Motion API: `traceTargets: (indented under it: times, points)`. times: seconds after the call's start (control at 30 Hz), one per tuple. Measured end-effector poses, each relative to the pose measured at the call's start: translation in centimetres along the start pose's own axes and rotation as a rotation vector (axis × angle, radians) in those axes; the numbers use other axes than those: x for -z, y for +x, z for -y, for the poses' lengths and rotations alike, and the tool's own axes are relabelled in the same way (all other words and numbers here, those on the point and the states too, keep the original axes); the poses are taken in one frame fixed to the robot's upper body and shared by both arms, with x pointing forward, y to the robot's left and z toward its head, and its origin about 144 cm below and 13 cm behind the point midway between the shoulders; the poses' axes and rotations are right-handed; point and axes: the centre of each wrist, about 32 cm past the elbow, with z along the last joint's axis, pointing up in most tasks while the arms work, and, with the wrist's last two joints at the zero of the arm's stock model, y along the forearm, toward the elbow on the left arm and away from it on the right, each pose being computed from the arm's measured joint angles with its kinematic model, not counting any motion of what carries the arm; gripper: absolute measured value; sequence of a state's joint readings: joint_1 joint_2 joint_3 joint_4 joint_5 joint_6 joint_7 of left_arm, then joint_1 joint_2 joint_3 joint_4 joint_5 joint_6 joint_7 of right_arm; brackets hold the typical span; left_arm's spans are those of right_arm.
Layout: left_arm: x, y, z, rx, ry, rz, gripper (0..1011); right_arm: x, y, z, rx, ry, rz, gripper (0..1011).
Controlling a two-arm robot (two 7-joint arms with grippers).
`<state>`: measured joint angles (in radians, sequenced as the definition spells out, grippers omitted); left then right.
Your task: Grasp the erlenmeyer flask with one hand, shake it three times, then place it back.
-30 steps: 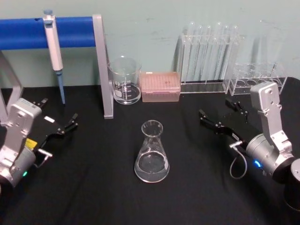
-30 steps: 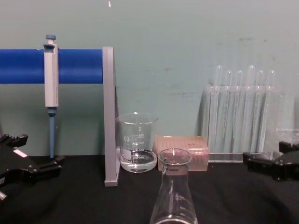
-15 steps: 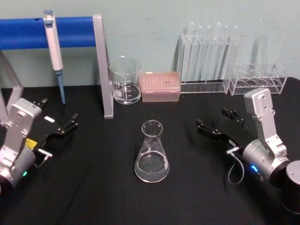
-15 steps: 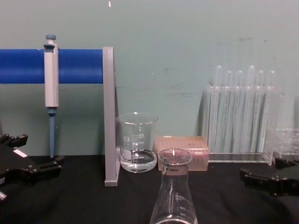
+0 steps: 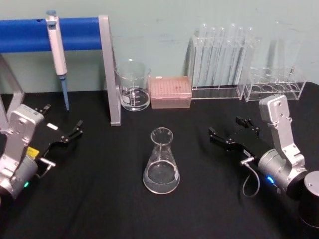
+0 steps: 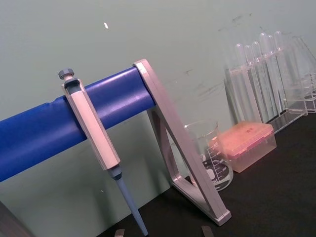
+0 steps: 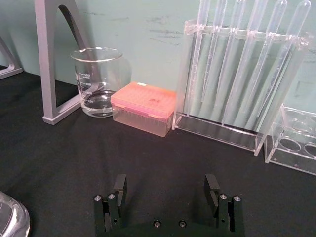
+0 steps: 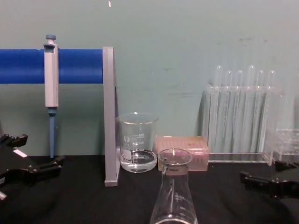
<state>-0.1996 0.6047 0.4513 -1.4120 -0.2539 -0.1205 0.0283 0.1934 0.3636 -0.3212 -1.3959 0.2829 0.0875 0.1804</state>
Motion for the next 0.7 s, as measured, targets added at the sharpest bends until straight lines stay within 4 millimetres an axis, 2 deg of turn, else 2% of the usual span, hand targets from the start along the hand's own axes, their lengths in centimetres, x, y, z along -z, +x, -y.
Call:
traceTargets:
  times: [0.7]
  points:
    - [0.00,0.00,0.00,0.000,0.000,0.000,1001,-0.01,-0.01,0.01,0.001,0.004,0.002,1000]
